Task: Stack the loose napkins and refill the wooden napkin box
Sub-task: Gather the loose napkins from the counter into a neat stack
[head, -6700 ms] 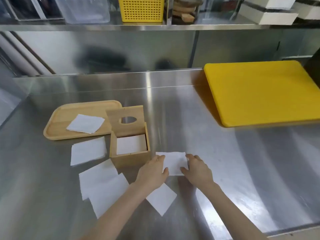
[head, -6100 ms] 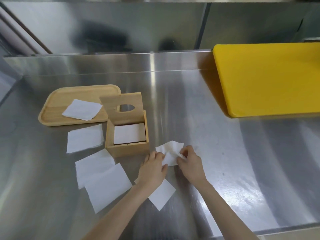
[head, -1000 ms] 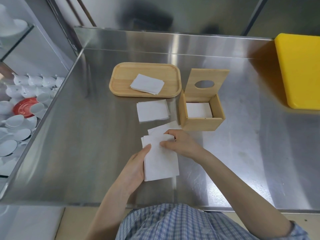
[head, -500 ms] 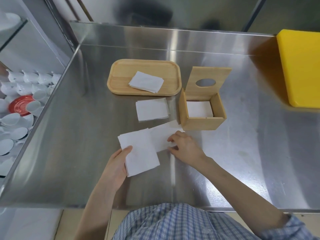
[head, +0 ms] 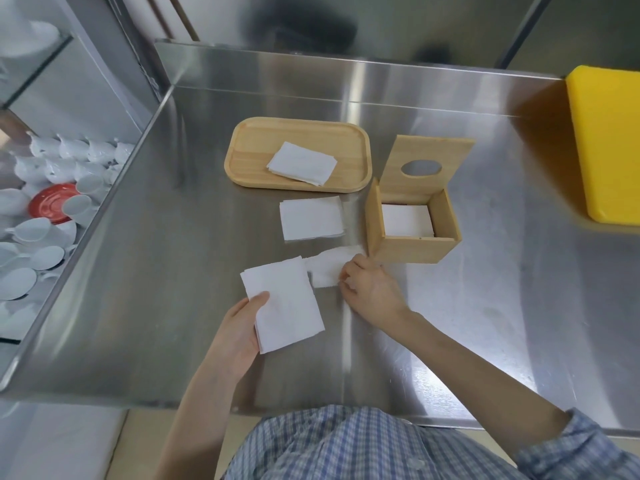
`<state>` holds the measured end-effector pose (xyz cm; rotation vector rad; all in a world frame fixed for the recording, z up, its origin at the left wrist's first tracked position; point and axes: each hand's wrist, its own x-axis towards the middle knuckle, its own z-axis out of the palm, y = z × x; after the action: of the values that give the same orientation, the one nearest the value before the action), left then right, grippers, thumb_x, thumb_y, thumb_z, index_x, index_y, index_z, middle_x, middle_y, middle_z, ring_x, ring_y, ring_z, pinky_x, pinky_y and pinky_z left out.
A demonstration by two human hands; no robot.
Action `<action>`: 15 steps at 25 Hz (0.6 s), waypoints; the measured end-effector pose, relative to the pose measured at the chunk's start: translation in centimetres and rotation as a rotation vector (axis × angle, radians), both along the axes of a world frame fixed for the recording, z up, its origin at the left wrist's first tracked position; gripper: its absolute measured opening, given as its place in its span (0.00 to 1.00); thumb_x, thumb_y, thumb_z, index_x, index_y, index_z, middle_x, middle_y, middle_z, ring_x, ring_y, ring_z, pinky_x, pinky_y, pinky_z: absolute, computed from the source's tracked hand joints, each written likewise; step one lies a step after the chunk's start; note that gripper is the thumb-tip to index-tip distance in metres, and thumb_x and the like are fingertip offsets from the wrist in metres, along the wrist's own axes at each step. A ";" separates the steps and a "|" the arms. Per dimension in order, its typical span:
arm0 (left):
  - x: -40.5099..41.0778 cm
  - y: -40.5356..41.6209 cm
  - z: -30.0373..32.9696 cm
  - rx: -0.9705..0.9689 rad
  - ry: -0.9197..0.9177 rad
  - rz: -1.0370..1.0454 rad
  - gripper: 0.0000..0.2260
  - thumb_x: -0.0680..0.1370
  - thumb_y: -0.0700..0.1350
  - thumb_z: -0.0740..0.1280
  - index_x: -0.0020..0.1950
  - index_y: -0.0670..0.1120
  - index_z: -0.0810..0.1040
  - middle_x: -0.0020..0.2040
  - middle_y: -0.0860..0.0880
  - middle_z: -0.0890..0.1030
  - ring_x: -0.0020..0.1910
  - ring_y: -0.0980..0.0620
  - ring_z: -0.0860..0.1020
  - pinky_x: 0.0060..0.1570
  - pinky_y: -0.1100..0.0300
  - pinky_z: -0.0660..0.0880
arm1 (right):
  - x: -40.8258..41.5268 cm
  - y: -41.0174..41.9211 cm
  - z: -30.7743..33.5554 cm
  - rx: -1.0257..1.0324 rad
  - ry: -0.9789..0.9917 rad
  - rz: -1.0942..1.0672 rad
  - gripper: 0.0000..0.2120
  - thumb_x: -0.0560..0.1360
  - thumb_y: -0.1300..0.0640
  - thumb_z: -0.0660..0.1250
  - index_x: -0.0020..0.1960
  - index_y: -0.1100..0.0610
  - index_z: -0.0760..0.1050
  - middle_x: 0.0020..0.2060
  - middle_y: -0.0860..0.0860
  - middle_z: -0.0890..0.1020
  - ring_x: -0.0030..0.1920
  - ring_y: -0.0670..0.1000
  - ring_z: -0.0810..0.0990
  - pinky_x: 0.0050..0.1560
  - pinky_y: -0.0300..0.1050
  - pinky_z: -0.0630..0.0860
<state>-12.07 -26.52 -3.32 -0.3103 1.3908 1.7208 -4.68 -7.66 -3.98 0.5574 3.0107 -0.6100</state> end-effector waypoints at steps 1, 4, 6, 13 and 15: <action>0.0 -0.2 -0.1 0.002 -0.001 0.010 0.12 0.79 0.43 0.59 0.59 0.40 0.75 0.50 0.45 0.82 0.48 0.48 0.81 0.47 0.53 0.77 | 0.1 0.1 0.3 -0.136 0.037 -0.060 0.07 0.76 0.61 0.62 0.49 0.63 0.77 0.48 0.58 0.80 0.49 0.57 0.78 0.50 0.44 0.75; -0.1 -0.4 -0.1 0.009 -0.003 0.021 0.10 0.79 0.43 0.59 0.56 0.42 0.77 0.49 0.47 0.84 0.45 0.51 0.83 0.44 0.55 0.78 | 0.6 0.1 1.3 -0.689 0.089 -0.354 0.06 0.78 0.59 0.61 0.42 0.54 0.71 0.37 0.49 0.76 0.38 0.48 0.74 0.37 0.30 0.69; -0.1 -0.4 -0.2 0.011 -0.010 0.017 0.11 0.79 0.43 0.59 0.57 0.42 0.76 0.51 0.46 0.83 0.47 0.50 0.82 0.46 0.54 0.77 | 1.3 0.3 1.3 -1.017 0.082 -0.527 0.06 0.78 0.59 0.60 0.43 0.53 0.72 0.38 0.48 0.76 0.41 0.48 0.75 0.41 0.34 0.70; 0.0 -0.2 -0.2 0.001 -0.009 0.011 0.11 0.79 0.43 0.59 0.58 0.42 0.76 0.49 0.47 0.83 0.46 0.49 0.82 0.44 0.54 0.77 | 2.9 0.1 -0.1 -1.254 -0.030 -0.711 0.14 0.78 0.53 0.61 0.56 0.62 0.76 0.48 0.55 0.80 0.49 0.53 0.78 0.44 0.40 0.75; 0.1 -0.2 0.0 -0.001 -0.013 0.016 0.12 0.79 0.43 0.59 0.59 0.41 0.74 0.51 0.46 0.81 0.48 0.48 0.80 0.47 0.52 0.76 | 2.8 -0.1 -0.1 -1.129 -0.049 -0.689 0.13 0.77 0.52 0.64 0.53 0.61 0.77 0.49 0.57 0.81 0.49 0.53 0.78 0.48 0.42 0.74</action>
<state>-11.92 -26.67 -3.34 -0.3329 1.3840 1.7278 -1.84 -7.73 -4.09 1.3577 1.8186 -1.9931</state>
